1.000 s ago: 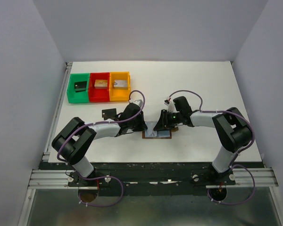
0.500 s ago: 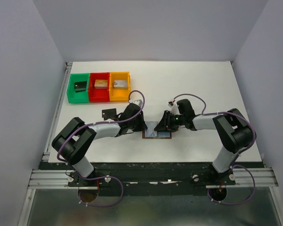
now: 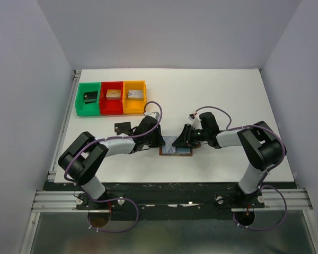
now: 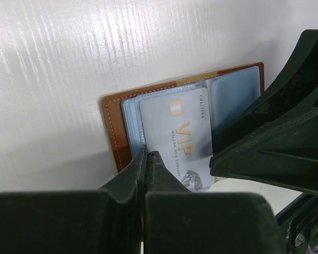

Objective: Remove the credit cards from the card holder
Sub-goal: Remove the credit card from the card holder.

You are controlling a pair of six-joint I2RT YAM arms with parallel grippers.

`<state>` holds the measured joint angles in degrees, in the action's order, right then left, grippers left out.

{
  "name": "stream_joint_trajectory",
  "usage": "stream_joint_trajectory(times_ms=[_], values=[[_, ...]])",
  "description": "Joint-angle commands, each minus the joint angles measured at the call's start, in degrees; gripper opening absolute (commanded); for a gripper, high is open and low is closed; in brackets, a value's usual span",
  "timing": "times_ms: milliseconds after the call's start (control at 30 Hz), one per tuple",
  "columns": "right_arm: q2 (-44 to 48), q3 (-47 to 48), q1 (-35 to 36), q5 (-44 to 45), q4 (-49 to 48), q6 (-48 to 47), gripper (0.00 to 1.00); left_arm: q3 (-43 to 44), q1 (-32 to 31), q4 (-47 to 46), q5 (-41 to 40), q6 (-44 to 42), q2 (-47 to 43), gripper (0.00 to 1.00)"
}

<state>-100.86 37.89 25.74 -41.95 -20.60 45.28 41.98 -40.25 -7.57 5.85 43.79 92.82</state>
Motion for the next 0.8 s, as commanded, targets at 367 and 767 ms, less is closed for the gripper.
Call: stream_joint_trajectory(times_ms=[367,767], values=[[-3.29,-3.26,-0.60,-1.82,-14.64,7.54,0.37,-0.84,-0.27,3.44,-1.45,-0.55,2.02,0.00],[-6.19,-2.38,-0.60,-3.22,-17.45,8.60,0.37,-1.11,-0.53,1.86,-0.31,-0.55,2.63,0.00]])
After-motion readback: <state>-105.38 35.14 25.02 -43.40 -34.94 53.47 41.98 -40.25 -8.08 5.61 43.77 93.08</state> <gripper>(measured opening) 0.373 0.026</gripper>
